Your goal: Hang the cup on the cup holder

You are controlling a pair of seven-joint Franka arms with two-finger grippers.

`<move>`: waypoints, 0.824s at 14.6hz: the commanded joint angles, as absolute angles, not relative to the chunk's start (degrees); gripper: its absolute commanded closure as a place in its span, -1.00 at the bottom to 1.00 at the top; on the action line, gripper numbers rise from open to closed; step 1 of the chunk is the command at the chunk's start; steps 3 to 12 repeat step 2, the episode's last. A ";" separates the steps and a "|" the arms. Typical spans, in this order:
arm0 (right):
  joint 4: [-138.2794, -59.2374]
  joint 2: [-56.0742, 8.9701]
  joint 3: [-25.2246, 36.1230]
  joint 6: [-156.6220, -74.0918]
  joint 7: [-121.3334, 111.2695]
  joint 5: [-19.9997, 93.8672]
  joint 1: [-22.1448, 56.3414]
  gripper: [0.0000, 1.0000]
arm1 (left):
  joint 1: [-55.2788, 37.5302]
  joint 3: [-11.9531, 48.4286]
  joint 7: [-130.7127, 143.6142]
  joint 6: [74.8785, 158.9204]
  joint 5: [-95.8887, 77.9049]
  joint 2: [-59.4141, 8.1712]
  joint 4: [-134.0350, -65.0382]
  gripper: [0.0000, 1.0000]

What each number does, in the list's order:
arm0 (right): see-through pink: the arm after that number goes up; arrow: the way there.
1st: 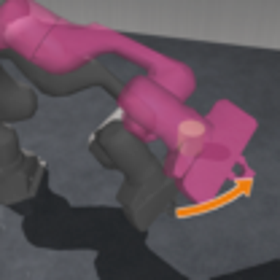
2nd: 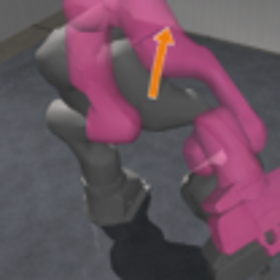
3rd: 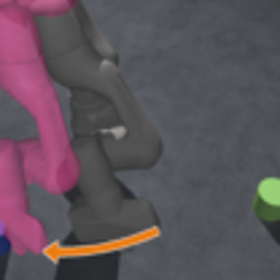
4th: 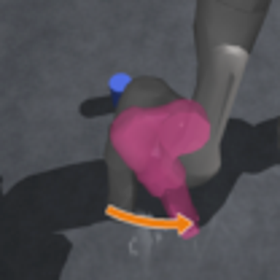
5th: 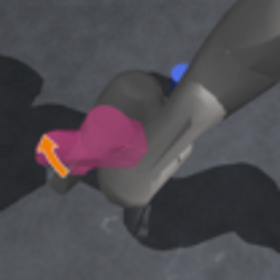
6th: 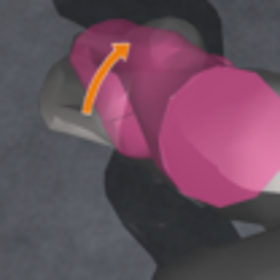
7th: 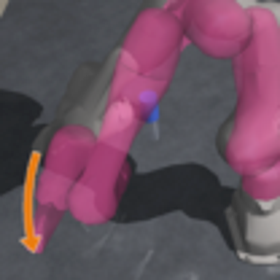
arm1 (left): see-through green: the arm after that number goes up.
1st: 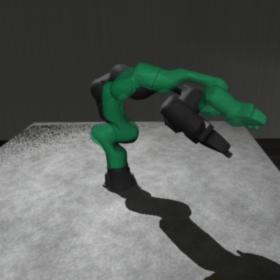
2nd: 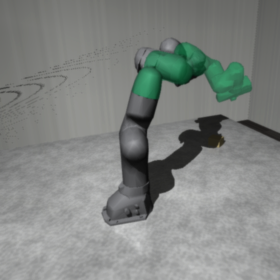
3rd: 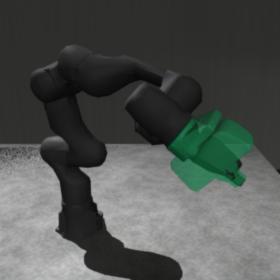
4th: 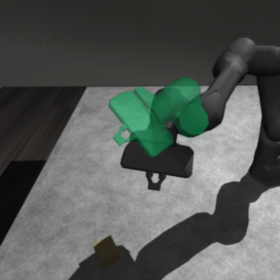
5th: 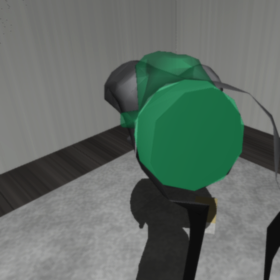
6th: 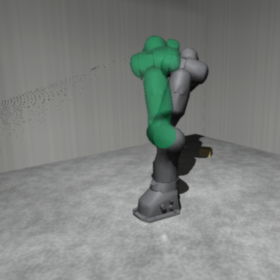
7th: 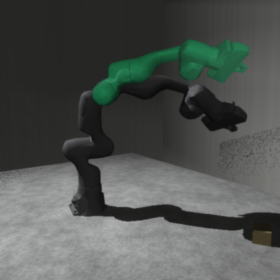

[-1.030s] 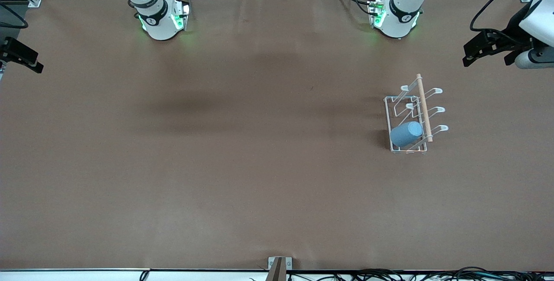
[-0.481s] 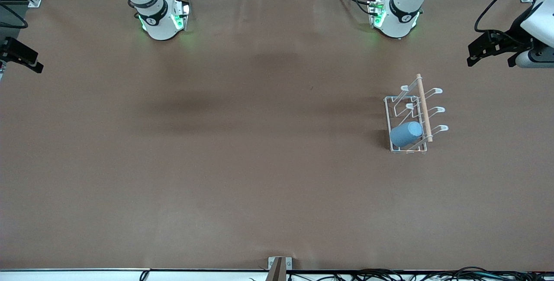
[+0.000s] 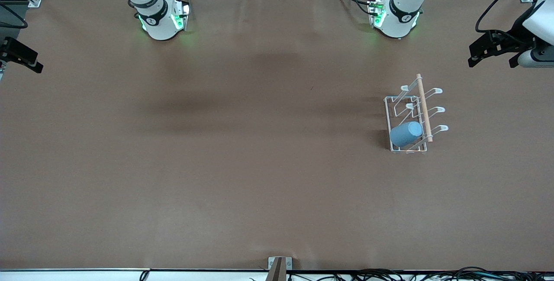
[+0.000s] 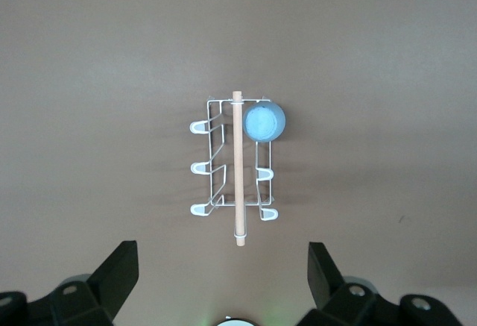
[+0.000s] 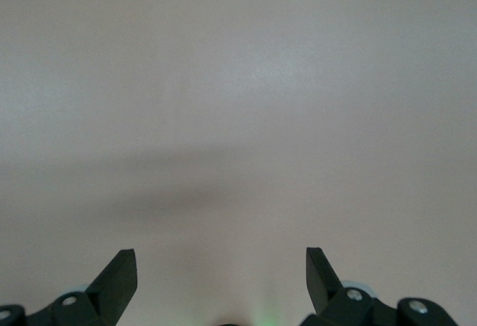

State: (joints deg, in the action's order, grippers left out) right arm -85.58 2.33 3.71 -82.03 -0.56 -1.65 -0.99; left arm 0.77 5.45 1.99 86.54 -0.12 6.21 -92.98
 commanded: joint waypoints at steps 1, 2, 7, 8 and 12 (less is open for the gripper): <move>-86.22 2.99 3.52 -82.00 -0.97 -2.11 -1.41 -1.00 | 0.97 5.45 1.93 86.40 -0.44 5.27 -91.58 -1.00; -86.22 2.99 3.52 -82.09 -0.97 -2.20 -1.49 -1.00 | 0.97 5.45 1.93 86.40 -0.44 5.27 -91.58 -1.00; -86.22 2.99 3.52 -82.09 -0.97 -2.20 -1.49 -1.00 | 0.97 5.45 1.93 86.40 -0.44 5.27 -91.58 -1.00; -86.22 2.99 3.52 -82.09 -0.97 -2.20 -1.49 -1.00 | 0.97 5.45 1.93 86.40 -0.44 5.27 -91.58 -1.00; -86.22 2.99 3.52 -82.09 -0.97 -2.20 -1.49 -1.00 | 0.97 5.45 1.93 86.40 -0.44 5.27 -91.58 -1.00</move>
